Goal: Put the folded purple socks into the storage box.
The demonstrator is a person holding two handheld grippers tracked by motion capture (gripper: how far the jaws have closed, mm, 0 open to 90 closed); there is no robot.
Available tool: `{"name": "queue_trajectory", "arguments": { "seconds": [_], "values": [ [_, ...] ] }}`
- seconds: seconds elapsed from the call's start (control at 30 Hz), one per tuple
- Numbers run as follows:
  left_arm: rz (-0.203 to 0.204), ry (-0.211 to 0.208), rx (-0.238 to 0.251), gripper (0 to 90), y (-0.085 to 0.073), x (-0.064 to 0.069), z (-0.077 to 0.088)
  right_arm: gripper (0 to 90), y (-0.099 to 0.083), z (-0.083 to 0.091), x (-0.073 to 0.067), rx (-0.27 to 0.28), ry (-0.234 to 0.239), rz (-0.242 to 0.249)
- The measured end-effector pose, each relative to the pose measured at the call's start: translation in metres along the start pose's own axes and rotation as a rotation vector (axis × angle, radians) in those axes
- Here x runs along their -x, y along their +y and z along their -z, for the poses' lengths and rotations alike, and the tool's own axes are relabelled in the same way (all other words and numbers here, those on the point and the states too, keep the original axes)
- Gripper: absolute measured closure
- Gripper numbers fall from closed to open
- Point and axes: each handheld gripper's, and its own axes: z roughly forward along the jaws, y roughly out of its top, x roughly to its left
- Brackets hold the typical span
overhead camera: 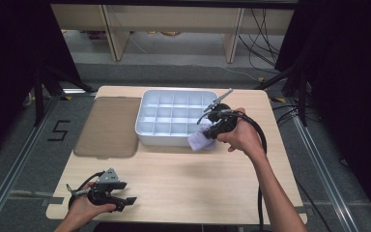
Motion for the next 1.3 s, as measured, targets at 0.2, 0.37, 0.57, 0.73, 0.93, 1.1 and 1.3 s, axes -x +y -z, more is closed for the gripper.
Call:
{"name": "queue_trajectory", "arguments": {
  "seconds": [0.2, 0.37, 0.57, 0.73, 0.93, 1.1, 1.3],
  "values": [
    [0.028, -0.012, 0.011, 29.7, 0.0, 0.001, -0.001, 77.7, 0.008, 0.007, 0.014, -0.034, -0.023, -0.05],
    [0.011, -0.01, 0.007, 29.7, 0.0, 0.0, 0.0, 77.7, 0.012, 0.005, 0.029, -0.043, -0.045, -0.077],
    [0.028, -0.015, 0.007, 29.7, 0.0, 0.001, -0.001, 77.7, 0.017, -0.003, 0.046, -0.057, -0.065, -0.106],
    [0.029, -0.018, 0.005, 29.7, 0.0, 0.001, -0.001, 77.7, 0.023, -0.014, 0.057, -0.066, -0.081, -0.131],
    [-0.002, -0.015, -0.012, 29.7, 0.0, -0.002, 0.0, 77.7, 0.025, -0.03, 0.067, -0.092, -0.094, -0.145],
    [0.027, -0.023, 0.001, 29.7, -0.001, 0.0, -0.002, 77.7, 0.027, -0.044, 0.07, -0.125, -0.131, -0.159],
    [-0.002, -0.014, -0.017, 29.8, 0.0, -0.001, -0.002, 77.7, 0.028, -0.06, 0.071, -0.2, -0.194, -0.143]
  ]
}}
